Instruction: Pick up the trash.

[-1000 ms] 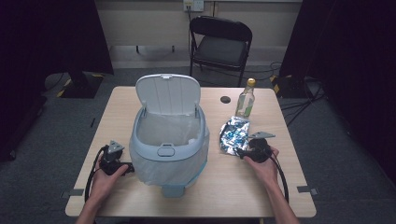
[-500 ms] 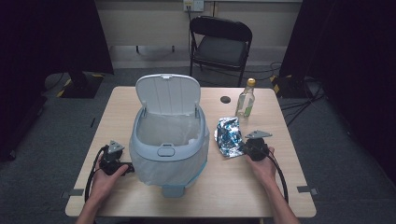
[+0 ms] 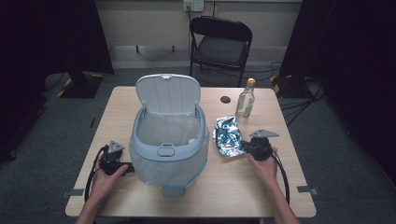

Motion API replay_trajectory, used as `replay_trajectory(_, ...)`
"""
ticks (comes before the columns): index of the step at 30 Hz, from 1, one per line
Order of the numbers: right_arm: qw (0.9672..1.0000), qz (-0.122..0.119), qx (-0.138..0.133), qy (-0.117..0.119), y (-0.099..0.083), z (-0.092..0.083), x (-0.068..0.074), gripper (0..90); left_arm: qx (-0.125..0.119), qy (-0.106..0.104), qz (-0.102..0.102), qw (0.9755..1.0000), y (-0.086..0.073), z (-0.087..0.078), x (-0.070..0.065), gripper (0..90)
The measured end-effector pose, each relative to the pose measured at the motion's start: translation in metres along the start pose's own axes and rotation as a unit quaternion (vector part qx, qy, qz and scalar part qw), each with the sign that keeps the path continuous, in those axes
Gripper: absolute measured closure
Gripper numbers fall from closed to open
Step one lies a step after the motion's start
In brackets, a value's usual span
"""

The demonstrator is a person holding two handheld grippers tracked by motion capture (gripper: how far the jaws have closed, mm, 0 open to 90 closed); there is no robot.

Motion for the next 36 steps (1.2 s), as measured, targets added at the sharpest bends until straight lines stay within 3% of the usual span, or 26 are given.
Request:
replay_trajectory(13,0.999,0.022,-0.039,0.003,0.013,-0.029,-0.003,90.0,0.0,0.0,0.0,1.0,0.0,0.0,0.0,11.5)
replay_trajectory(23,0.9957,0.05,-0.078,0.008,0.023,-0.06,0.0,90.0,0.0,-0.001,0.001,1.0,0.0,0.0,0.0,11.4)
replay_trajectory(36,0.9923,0.036,-0.116,0.024,0.044,-0.088,0.011,90.0,0.0,-0.001,0.001,1.0,0.0,0.0,0.0,11.4)
Point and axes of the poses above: each handheld gripper's, and its own axes: z roughly forward along the jaws, y roughly out of its top, x roughly to its left, the point moved 5 cm from there along z, roughly forward along the jaws, and after that the axes turned 15 degrees about -x, right-handed, at the moved point
